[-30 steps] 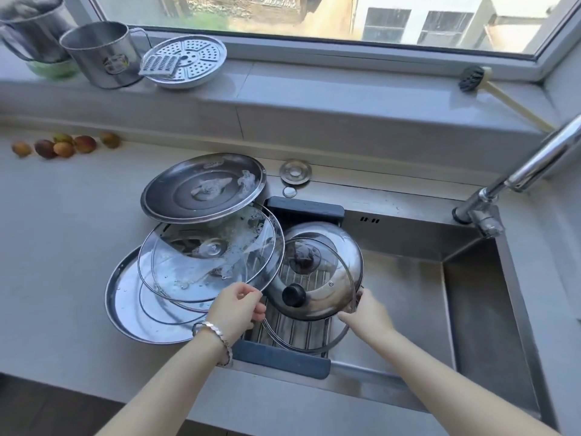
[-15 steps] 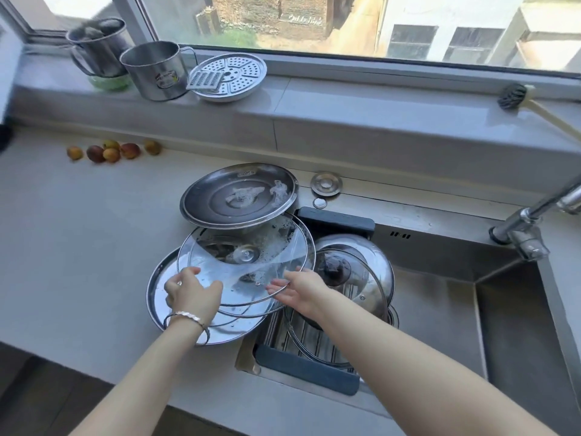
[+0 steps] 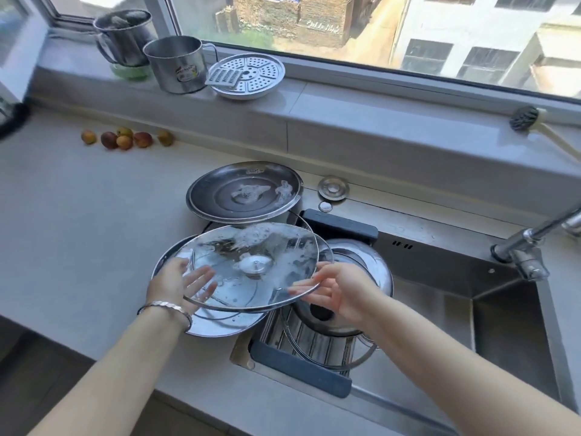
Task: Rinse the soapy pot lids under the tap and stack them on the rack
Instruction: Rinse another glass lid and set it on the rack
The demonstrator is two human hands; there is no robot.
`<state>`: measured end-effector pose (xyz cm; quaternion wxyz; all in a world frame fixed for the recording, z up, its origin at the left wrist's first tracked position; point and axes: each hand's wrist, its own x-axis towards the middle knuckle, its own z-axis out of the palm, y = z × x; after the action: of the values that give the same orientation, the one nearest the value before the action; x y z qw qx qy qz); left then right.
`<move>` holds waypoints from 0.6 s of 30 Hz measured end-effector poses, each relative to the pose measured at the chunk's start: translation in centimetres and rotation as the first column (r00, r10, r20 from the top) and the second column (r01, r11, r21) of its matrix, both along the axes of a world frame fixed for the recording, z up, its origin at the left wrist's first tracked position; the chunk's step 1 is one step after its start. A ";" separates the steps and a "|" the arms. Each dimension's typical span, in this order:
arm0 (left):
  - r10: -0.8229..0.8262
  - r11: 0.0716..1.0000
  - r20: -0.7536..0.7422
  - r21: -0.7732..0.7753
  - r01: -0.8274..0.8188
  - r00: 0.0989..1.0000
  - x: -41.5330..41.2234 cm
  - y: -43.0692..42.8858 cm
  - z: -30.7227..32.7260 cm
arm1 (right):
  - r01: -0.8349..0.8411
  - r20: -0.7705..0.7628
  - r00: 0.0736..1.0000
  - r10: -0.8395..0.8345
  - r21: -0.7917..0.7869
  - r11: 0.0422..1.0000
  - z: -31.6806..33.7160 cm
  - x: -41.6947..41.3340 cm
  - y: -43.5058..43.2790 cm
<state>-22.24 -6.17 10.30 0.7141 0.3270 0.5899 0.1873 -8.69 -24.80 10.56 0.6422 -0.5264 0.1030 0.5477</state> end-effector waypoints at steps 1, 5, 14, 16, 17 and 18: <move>-0.020 0.997 0.049 -0.075 0.024 0.999 0.0 -0.6 0.5 | 0.002 0.004 1.000 -0.002 -0.002 1.000 0.6 0.2 -1.1; -0.119 0.953 0.097 -0.267 0.141 0.988 1.2 -4.1 1.1 | -0.010 0.092 0.996 0.013 -0.038 0.999 1.8 1.3 -6.5; -0.264 0.950 0.217 -0.108 0.292 0.940 7.0 -14.6 -2.4 | 0.061 0.212 0.977 -0.028 -0.152 0.986 0.3 3.1 -19.3; -0.306 0.945 0.218 -0.049 0.324 0.927 8.3 -16.7 -3.1 | 0.105 0.303 0.953 -0.023 -0.256 0.961 -0.7 3.8 -21.6; -0.321 0.942 0.217 -0.027 0.335 0.922 8.9 -17.6 -3.2 | 0.139 0.348 0.937 -0.024 -0.310 0.940 -1.3 4.2 -22.7; -0.330 0.940 0.214 -0.011 0.340 0.919 9.5 -18.5 -3.3 | 0.186 0.386 0.922 -0.037 -0.357 0.915 -1.8 4.7 -23.7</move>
<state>-12.73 -24.64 6.99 0.8013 0.3843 0.4512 0.0818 -3.94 -48.54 8.72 0.5641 -0.7297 0.1160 0.3685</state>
